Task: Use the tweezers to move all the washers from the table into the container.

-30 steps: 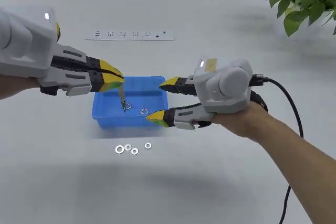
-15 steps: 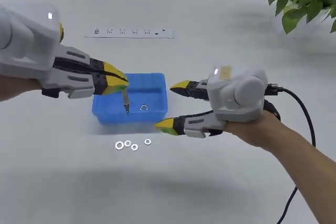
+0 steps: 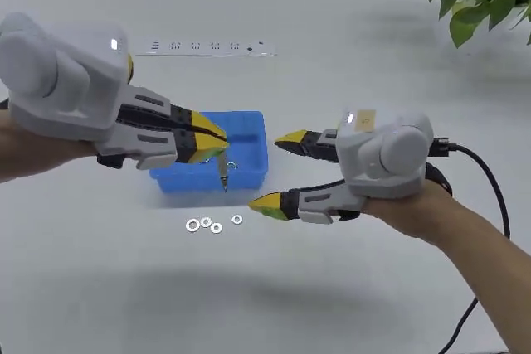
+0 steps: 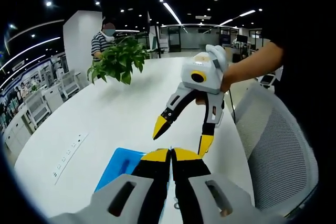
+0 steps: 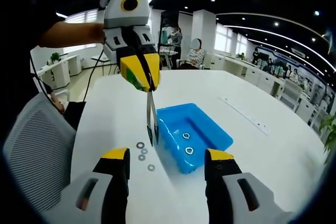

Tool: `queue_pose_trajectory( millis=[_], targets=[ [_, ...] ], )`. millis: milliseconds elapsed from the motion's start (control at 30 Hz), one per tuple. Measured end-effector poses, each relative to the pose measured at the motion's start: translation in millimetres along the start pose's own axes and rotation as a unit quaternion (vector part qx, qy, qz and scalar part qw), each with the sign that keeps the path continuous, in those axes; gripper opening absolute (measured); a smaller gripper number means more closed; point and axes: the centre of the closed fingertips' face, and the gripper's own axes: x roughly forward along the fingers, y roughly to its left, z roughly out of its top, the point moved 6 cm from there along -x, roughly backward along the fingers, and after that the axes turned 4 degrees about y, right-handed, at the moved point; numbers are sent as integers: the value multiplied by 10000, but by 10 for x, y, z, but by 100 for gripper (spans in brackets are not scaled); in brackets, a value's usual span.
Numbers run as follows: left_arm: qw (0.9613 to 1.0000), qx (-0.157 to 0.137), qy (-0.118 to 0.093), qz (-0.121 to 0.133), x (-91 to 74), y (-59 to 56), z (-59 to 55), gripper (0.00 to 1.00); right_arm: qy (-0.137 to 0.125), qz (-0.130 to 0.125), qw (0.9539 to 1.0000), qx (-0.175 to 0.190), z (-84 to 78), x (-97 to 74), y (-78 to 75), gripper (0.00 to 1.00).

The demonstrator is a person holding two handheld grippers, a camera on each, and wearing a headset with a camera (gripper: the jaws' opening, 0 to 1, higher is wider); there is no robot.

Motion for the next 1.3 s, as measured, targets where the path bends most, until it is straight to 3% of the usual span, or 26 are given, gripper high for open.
queue_pose_trajectory(
  millis=[600, 1300],
  targets=[
    [9998, -4, -6, -215, 232, -121, -95, 5, 107, 189, 9997, -94, -110, 33, 98, 54],
    [9995, -43, 76, -296, 333, -138, -253, 5, 174, 342, 9993, -11, -185, 132, 167, 52]
  ],
)
